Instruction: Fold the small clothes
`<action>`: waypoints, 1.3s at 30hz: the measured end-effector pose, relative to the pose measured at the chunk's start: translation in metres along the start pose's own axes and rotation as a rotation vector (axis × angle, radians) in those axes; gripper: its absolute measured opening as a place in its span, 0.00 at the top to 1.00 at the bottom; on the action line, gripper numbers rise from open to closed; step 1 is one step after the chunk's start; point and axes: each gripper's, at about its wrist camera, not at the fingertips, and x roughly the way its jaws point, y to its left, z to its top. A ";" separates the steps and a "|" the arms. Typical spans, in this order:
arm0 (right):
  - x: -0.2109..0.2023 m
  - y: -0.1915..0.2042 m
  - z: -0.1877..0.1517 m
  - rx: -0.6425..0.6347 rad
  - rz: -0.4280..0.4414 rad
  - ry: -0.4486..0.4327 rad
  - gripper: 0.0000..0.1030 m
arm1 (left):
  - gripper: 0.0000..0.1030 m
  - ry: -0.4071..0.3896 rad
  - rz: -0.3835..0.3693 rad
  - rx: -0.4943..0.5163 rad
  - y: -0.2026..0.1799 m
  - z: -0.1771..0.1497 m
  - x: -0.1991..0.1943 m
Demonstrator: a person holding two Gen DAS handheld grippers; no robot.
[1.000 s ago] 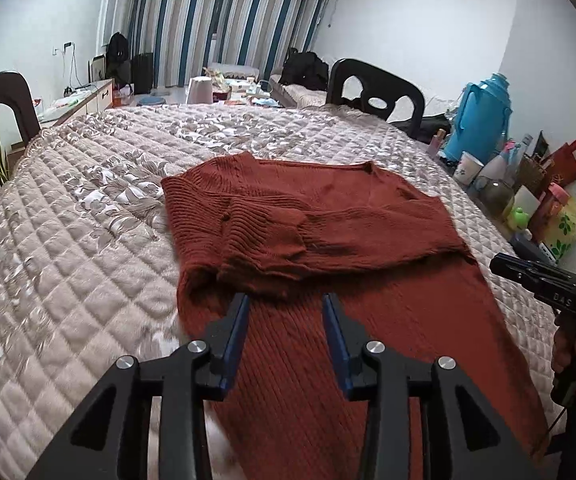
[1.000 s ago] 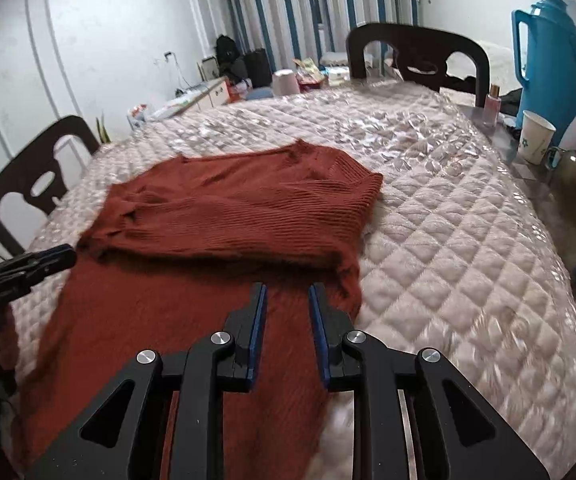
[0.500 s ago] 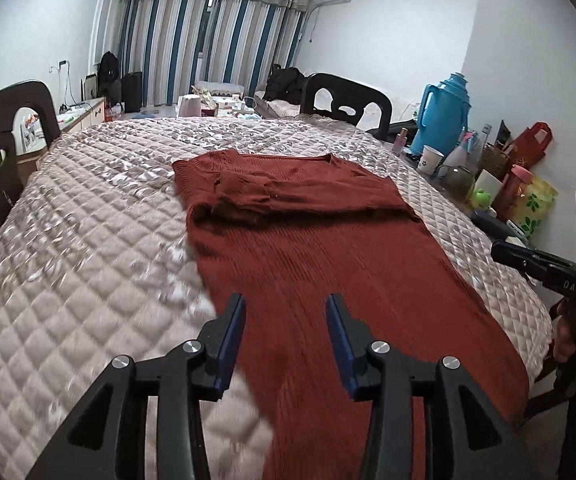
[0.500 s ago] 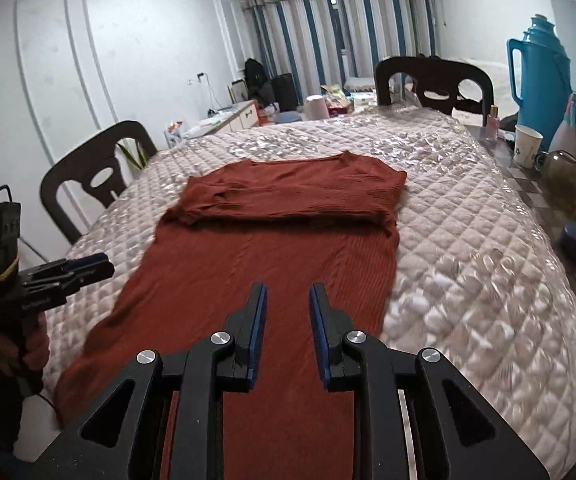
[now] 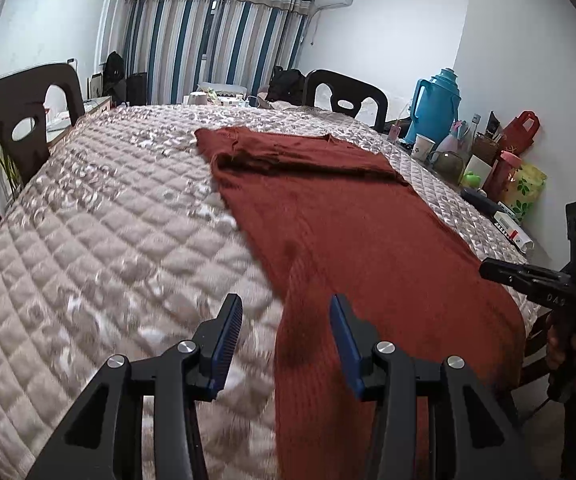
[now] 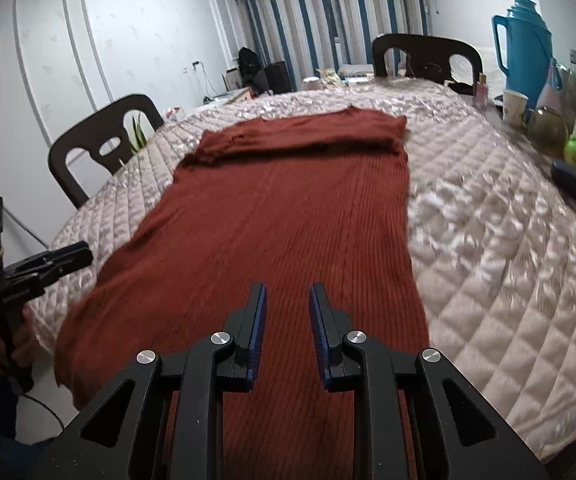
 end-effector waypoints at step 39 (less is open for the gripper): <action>-0.055 -0.058 -0.089 -0.038 0.132 0.286 0.62 | 0.53 0.042 -0.047 -0.079 -0.008 -0.081 -0.056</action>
